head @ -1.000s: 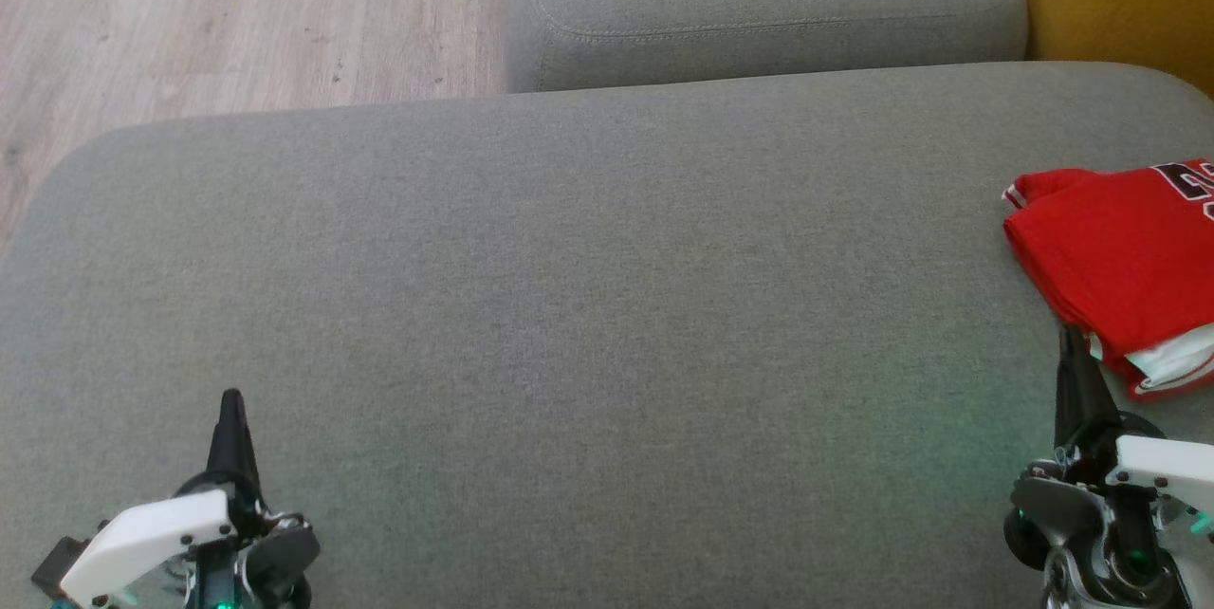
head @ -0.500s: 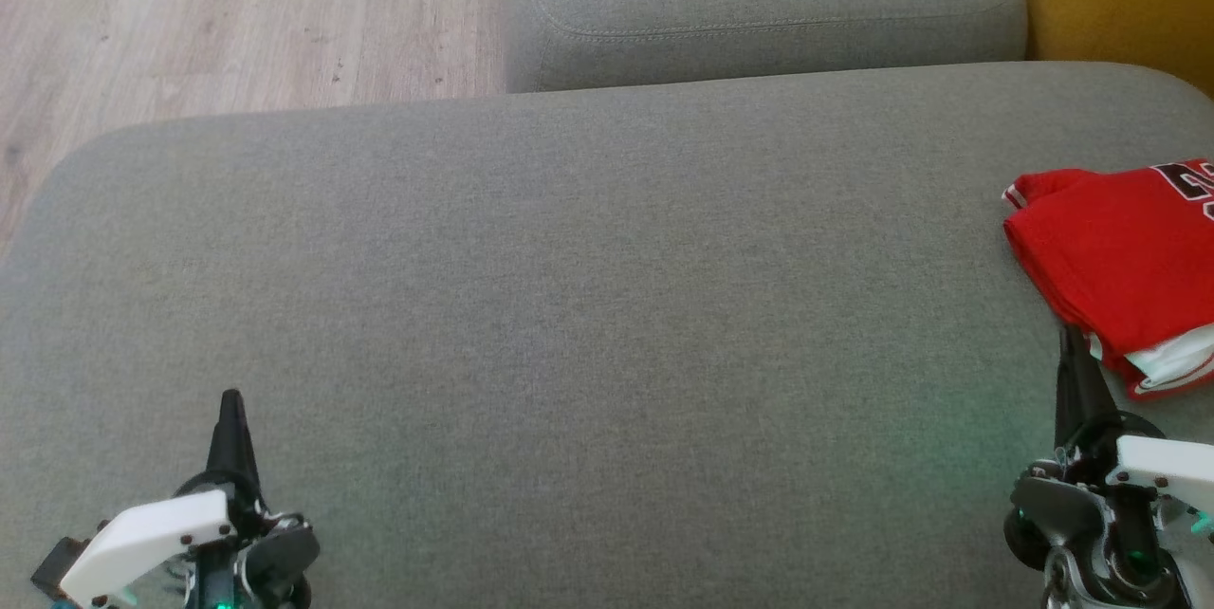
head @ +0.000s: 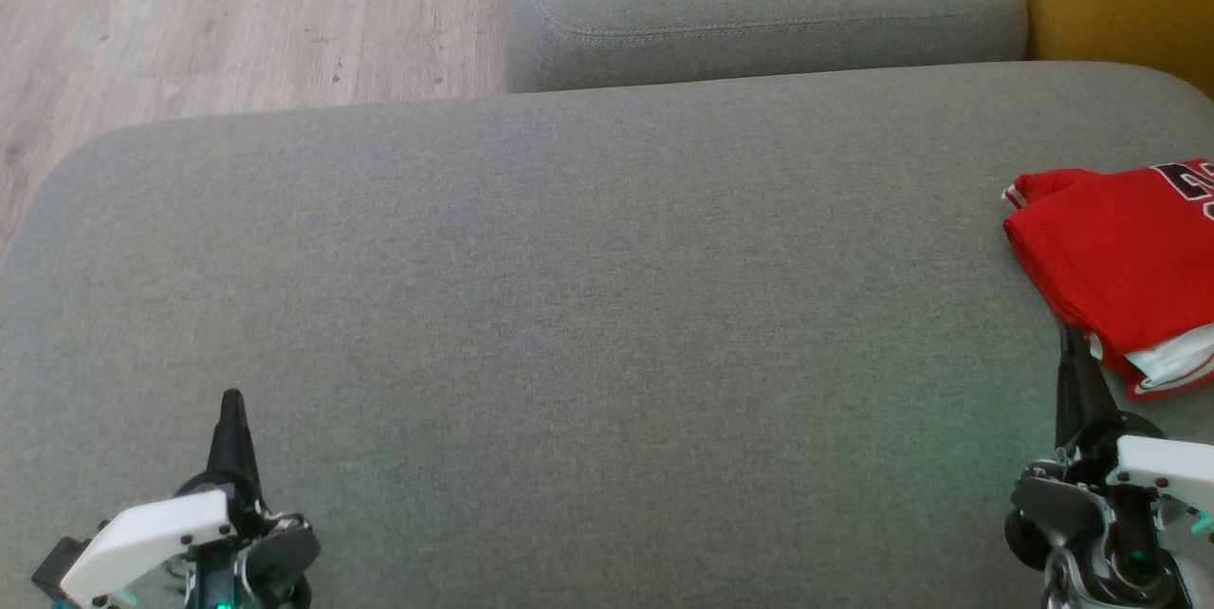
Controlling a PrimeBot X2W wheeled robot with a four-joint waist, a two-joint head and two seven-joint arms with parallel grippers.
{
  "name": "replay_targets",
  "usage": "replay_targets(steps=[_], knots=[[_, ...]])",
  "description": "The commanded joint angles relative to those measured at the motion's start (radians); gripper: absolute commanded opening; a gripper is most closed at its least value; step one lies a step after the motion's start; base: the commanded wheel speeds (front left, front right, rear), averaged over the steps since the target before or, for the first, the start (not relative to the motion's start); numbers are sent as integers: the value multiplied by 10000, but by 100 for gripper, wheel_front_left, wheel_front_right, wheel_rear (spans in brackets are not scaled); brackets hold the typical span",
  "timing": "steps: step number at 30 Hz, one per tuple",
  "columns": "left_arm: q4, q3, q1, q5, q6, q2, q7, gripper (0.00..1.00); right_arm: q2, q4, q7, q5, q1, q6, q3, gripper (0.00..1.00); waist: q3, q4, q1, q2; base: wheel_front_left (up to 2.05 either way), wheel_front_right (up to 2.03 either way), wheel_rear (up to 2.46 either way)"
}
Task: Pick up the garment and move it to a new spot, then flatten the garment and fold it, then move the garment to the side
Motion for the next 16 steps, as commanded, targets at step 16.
replay_targets(steps=[16], knots=[[-280, 412, -507, 149, -67, 31, 55, 0, -55, -306, 96, -82, -498, 71, 195, 0, 0, 0, 0, 0, 0, 0, 0]])
